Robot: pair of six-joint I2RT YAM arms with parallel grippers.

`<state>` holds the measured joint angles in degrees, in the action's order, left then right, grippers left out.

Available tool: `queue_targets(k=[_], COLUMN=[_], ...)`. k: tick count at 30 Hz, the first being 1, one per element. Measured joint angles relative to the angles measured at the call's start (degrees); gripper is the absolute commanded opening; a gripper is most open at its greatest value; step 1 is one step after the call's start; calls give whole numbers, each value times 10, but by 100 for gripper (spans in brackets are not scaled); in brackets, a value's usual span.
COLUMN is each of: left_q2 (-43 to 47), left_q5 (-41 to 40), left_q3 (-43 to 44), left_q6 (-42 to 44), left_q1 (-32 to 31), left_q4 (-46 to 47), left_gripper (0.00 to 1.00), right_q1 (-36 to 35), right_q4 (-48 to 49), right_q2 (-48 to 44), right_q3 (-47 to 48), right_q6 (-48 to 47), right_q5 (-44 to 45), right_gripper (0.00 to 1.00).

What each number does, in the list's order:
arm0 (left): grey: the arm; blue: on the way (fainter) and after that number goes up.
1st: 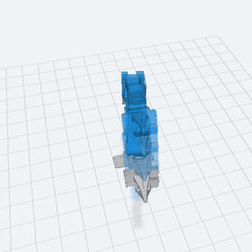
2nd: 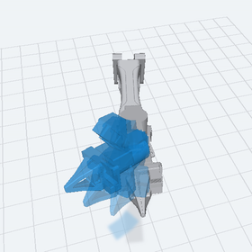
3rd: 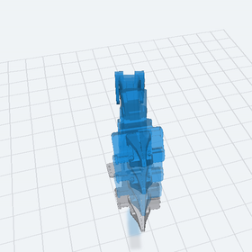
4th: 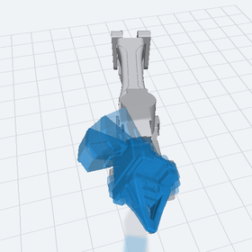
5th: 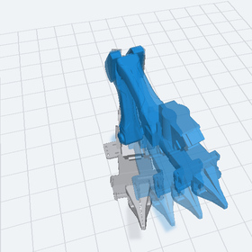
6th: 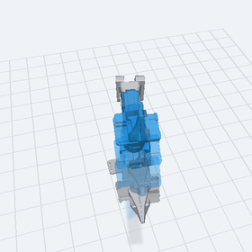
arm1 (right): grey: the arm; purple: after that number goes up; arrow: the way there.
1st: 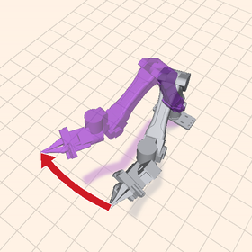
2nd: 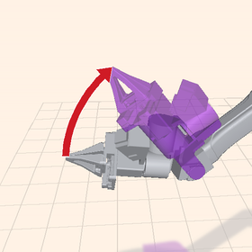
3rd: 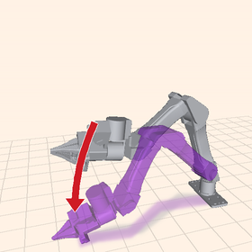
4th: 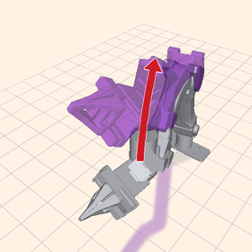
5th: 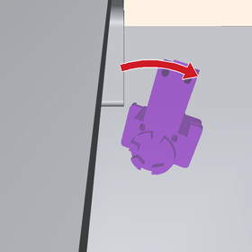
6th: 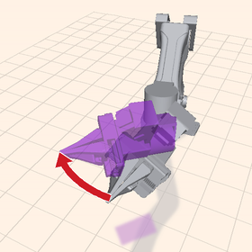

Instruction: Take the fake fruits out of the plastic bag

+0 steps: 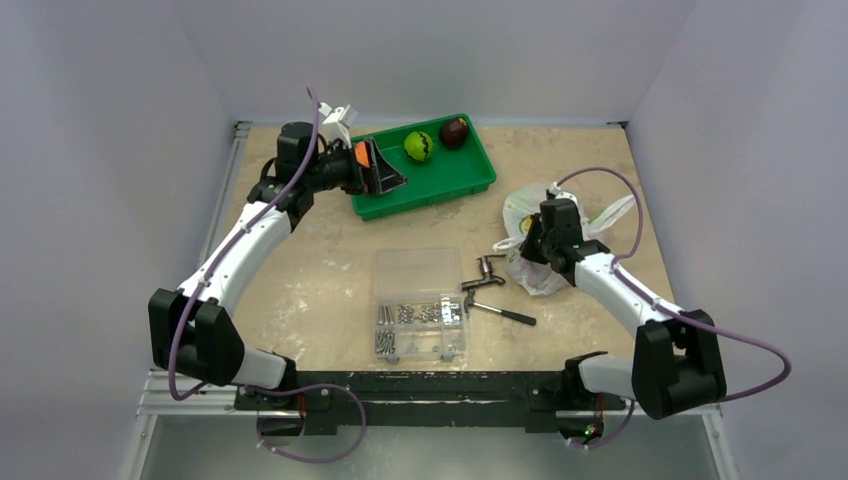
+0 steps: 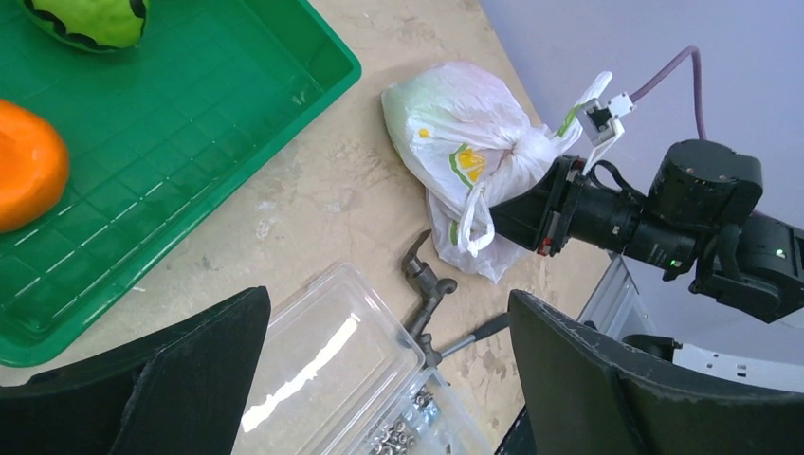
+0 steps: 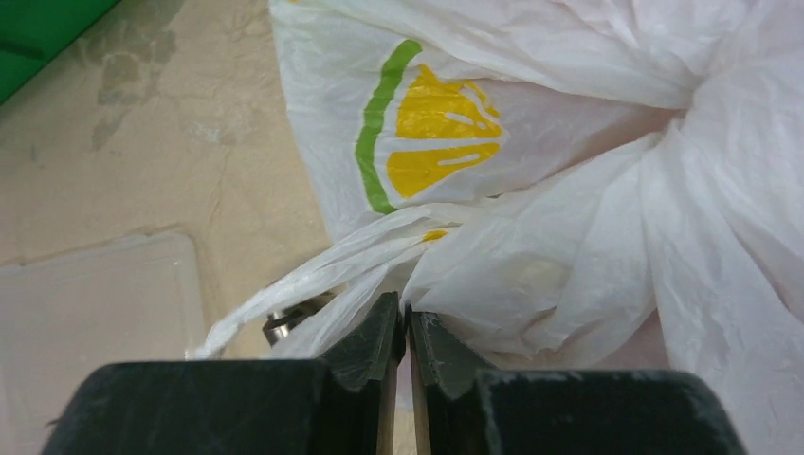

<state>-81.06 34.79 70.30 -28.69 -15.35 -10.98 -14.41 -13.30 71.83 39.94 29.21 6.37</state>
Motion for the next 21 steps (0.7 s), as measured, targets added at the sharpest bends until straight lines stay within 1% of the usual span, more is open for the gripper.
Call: queue_targets(k=[1, 2, 3, 8, 12, 15, 21], left_q2=[-2, -3, -4, -7, -7, -7, -7], left_q5=[0, 0, 0, 0, -1, -3, -2], left_q3=[0, 0, 0, 8, 11, 11, 12], left_q6=[1, 4, 8, 20, 30, 40, 52], left_q1=[-4, -7, -11, -24, -26, -34, -55], left_q4=[-1, -3, -6, -16, -17, -20, -21], left_gripper=[96, 96, 96, 96, 96, 96, 96], right_q1=[-1, -1, -1, -2, 0, 9, 45], right_q4=[-1, -4, -10, -60, -84, -97, -116], right_q2=[2, 0, -7, -70, -120, -132, -108], right_q3=[6, 9, 12, 45, 76, 85, 85], right_q6=[-4, -4, -5, -2, 17, 42, 92], right_q5=[-7, -15, -16, 19, 114, 176, 211], right_gripper=[21, 32, 38, 60, 66, 66, 66])
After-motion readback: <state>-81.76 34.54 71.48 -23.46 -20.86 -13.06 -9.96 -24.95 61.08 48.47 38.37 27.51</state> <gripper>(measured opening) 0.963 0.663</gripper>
